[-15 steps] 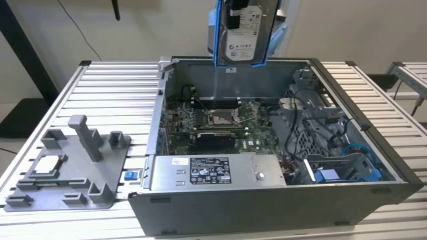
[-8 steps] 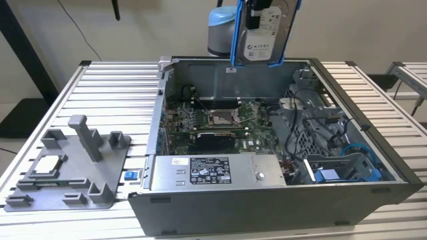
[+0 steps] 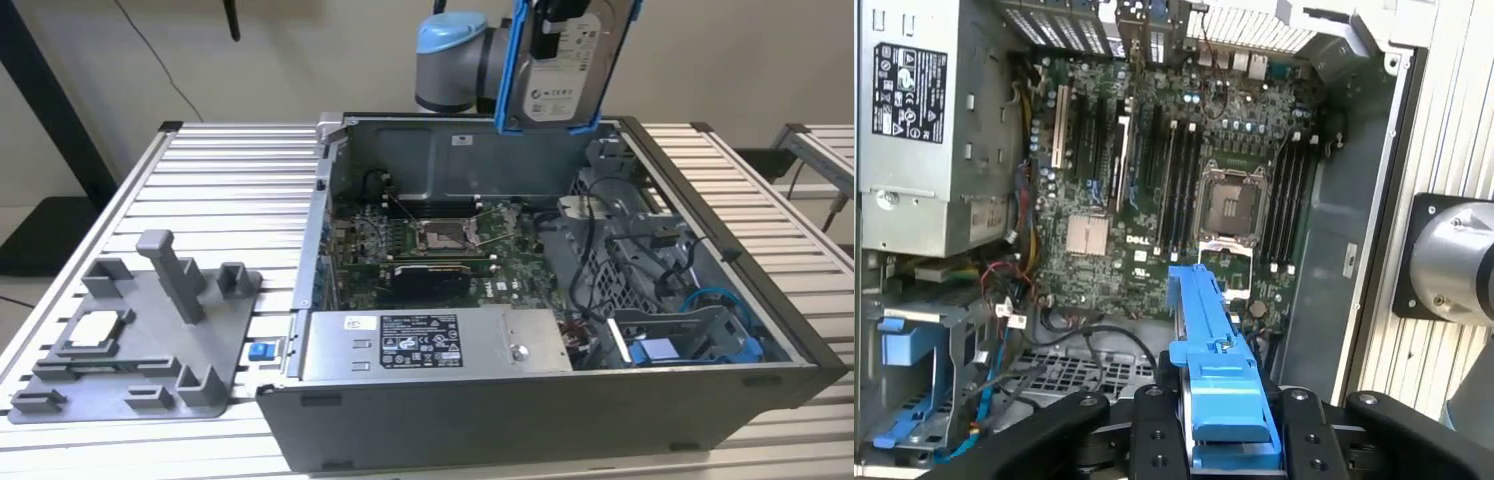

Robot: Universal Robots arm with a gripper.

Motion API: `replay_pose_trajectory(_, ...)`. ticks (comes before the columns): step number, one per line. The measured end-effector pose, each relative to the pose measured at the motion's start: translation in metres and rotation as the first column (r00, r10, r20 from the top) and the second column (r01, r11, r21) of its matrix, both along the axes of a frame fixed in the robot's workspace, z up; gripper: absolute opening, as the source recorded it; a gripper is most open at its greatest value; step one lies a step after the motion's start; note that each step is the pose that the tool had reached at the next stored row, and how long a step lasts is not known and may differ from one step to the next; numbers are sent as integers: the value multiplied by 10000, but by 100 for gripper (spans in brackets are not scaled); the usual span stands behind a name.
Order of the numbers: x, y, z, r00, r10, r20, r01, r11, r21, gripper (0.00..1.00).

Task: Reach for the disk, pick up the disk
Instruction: 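Pick up the disk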

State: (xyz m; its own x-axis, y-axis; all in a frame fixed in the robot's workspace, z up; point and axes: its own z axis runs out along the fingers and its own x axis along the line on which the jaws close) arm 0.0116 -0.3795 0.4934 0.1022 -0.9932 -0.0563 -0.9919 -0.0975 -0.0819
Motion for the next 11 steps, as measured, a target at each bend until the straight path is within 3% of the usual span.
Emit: replay_pose_trajectory(11,501,0,0,10000,0,0,0,10000,0,0)
